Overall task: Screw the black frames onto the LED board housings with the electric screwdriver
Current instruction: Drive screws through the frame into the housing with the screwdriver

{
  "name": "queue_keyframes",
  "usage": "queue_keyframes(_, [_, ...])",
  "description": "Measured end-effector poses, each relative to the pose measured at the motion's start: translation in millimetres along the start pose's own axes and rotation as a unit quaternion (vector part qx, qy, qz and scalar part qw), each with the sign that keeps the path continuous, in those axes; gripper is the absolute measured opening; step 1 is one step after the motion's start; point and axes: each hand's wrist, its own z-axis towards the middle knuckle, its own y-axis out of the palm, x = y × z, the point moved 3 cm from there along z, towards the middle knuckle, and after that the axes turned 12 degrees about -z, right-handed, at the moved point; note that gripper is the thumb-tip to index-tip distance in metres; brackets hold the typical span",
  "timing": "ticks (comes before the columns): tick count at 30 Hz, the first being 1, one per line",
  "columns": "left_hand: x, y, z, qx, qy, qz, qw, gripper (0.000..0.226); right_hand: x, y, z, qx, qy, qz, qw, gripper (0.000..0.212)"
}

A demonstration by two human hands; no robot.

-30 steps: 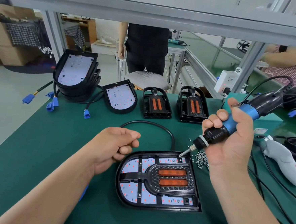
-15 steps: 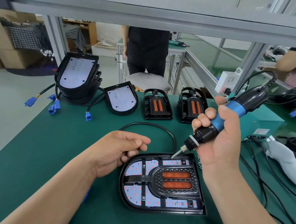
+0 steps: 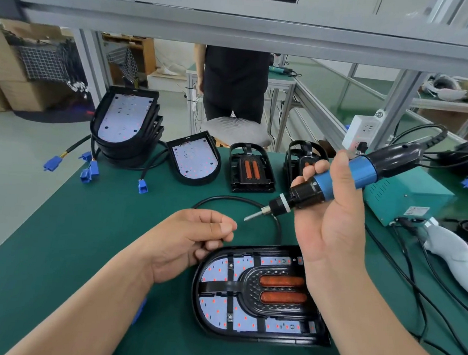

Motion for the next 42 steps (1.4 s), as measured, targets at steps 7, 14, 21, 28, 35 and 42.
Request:
queue_keyframes(7, [0.3,1.3,-1.2,-0.02,-0.011,0.003,1.0,0.017,11.0,2.8,-8.9,0.001,0.014,-0.034,0.999,0.027])
queue_keyframes(14, [0.0,2.1,-0.9,-0.009,-0.01,0.005,1.0,0.021,13.1,1.1,-9.2,-0.017,0.013,-0.03,0.999,0.028])
queue_keyframes(21, [1.1,4.6,-2.0,0.004,-0.007,0.01,1.0,0.021,13.9,-0.2,-10.3,-0.023,0.013,-0.035,0.999,0.03])
queue_keyframes(28, [1.6,5.1,-2.9,0.02,0.004,0.019,1.0,0.018,13.8,2.9,-12.6,-0.038,-0.006,-0.051,0.998,0.032])
queue_keyframes(35, [2.2,5.5,-2.7,0.043,0.028,0.038,0.998,0.015,15.9,1.0,-12.7,-0.015,0.003,-0.058,0.998,0.035])
queue_keyframes(42, [2.2,7.8,-1.9,0.026,0.032,0.036,0.999,0.025,16.4,-4.8,-10.2,0.016,0.02,-0.059,0.998,0.024])
